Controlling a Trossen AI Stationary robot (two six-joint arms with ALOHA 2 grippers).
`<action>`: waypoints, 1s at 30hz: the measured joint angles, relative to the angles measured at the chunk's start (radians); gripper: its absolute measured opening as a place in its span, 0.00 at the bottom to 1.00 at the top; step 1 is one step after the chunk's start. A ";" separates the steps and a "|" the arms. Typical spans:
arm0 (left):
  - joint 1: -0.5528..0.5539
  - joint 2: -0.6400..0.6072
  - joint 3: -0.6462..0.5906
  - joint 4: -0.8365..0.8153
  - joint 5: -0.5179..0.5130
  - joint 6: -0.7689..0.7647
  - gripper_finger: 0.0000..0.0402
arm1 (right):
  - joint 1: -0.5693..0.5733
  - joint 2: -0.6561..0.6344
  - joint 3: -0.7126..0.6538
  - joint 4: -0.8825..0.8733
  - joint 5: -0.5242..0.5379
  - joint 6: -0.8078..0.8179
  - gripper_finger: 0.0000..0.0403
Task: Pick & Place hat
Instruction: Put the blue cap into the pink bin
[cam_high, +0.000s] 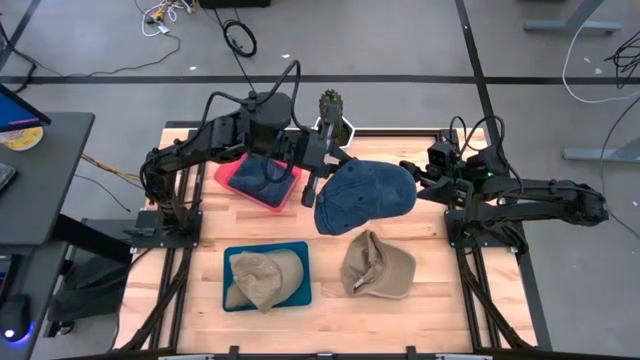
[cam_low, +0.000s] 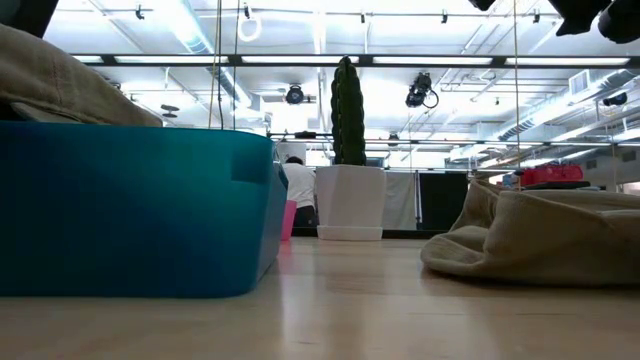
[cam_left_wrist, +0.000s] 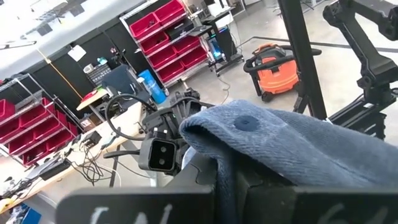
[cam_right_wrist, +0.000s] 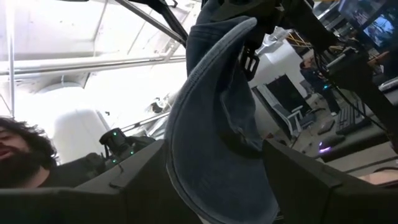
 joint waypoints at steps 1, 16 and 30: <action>0.000 0.000 0.000 -0.002 0.000 0.000 0.02 | 0.000 0.000 0.000 0.000 -0.002 0.000 0.66; 0.000 -0.022 -0.002 -0.031 -0.033 -0.007 0.02 | 0.000 0.000 0.000 0.031 -0.059 0.030 0.66; 0.000 -0.023 -0.015 0.014 -0.055 -0.032 0.02 | 0.000 0.002 0.000 0.020 -0.022 -0.004 0.61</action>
